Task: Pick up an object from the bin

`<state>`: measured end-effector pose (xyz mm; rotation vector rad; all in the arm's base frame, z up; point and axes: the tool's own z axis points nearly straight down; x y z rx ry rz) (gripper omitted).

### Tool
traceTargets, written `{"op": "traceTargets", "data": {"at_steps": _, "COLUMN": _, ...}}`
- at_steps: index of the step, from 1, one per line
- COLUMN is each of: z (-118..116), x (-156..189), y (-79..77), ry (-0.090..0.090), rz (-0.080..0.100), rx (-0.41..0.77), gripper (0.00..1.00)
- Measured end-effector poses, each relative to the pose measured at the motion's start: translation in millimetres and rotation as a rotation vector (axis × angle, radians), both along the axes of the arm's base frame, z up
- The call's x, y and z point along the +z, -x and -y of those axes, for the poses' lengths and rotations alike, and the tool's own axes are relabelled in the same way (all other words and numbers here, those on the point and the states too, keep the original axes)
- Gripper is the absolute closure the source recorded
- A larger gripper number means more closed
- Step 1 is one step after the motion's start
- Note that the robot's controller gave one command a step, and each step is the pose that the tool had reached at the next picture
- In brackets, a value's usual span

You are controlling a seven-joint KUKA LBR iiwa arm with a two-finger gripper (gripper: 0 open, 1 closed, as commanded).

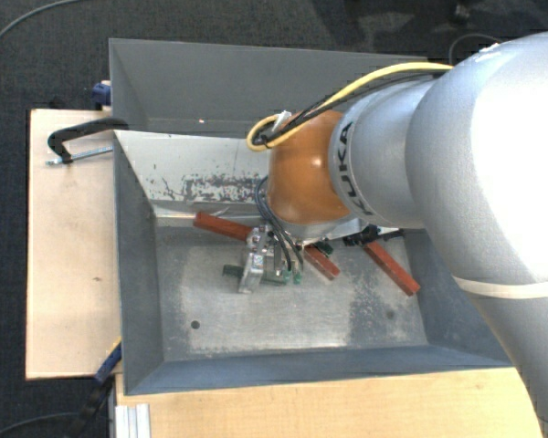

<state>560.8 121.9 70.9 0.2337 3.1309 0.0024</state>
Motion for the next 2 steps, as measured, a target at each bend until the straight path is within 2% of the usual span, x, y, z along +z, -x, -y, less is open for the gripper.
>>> {"op": "traceTargets", "data": {"at_steps": 1, "z": 30.4, "x": 153.4, "y": 1.8, "ry": -0.002, "rz": 0.011, "rx": -0.029, "gripper": 1.0}}
{"op": "traceTargets", "data": {"at_steps": 2, "z": 0.9, "x": 156.6, "y": -40.7, "ry": 0.0, "rz": 0.006, "rx": 0.191, "gripper": 1.0}}
